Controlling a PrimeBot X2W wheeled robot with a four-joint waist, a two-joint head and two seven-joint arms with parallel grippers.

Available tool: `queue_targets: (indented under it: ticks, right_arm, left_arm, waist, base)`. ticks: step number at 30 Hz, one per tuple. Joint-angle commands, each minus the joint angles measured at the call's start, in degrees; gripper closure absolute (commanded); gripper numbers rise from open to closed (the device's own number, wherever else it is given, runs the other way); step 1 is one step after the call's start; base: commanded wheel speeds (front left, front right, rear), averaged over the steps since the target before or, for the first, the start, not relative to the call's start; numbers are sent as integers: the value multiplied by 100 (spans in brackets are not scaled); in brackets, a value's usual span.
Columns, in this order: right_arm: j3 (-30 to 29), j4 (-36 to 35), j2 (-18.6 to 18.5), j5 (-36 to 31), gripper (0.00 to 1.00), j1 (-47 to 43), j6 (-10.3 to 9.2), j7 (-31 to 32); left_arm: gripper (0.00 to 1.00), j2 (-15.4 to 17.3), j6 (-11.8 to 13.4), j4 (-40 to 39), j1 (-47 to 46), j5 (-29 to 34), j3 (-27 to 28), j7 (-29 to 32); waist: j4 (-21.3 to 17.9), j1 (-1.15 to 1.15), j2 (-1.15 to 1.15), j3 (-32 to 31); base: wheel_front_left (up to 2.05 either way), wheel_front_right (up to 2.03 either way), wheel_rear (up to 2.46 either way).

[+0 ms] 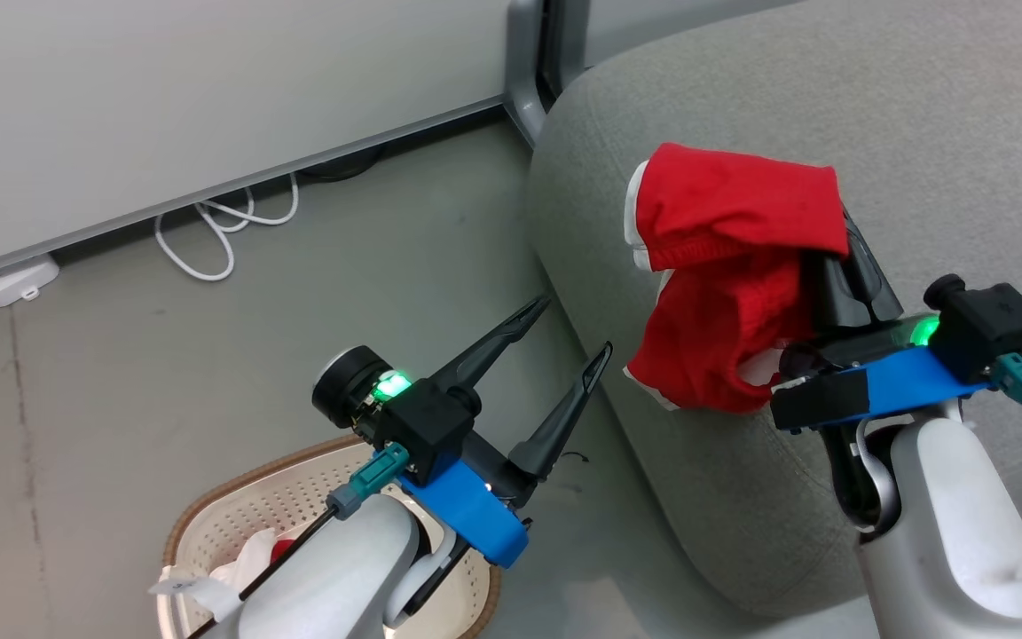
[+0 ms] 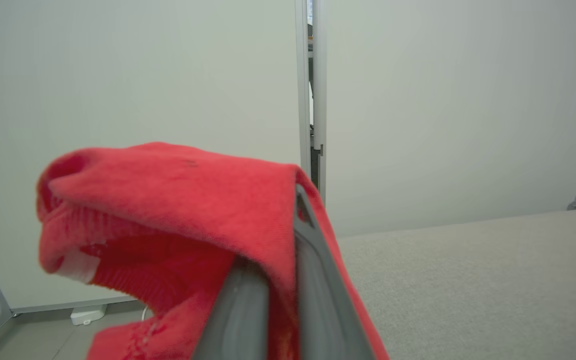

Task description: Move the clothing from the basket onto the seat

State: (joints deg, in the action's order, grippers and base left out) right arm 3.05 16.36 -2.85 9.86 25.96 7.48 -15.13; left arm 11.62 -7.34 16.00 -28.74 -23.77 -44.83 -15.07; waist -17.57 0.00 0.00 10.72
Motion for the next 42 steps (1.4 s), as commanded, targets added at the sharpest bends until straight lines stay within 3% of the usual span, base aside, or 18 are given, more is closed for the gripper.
queue_targets:
  ticks: [1,10,20,28,33,42]
  right_arm:
    - [-62,-112,-9,40,100,-120,3,-4]
    - [-450,-445,-8,-25,100,-523,3,-4]
    - [-681,-636,-7,-42,100,-479,3,-5]
    - [-1109,-907,-11,-149,100,501,3,-4]
    - [-1832,-1064,-151,-62,100,1429,3,-4]
    - [-2658,-839,-935,-7,100,2919,3,-4]
  left_arm:
    - [0,39,17,25,1,31,19,-16]
    - [0,18,5,104,-90,118,-19,-16]
    - [0,55,-5,133,-151,180,48,-16]
    - [0,211,-8,120,-340,290,80,-15]
    - [0,322,-10,39,-615,372,21,76]
    - [0,530,-12,-228,-1277,510,-32,263]
  waist:
    - [-229,0,0,103]
    - [-569,0,0,201]
    - [-564,0,0,322]
    - [-473,0,0,809]
    - [-345,0,0,1404]
    - [2,0,0,2632]
  base:
    - [0,0,0]
    - [0,0,0]
    - [0,0,0]
    - [0,0,0]
    - [0,0,0]
    - [0,0,0]
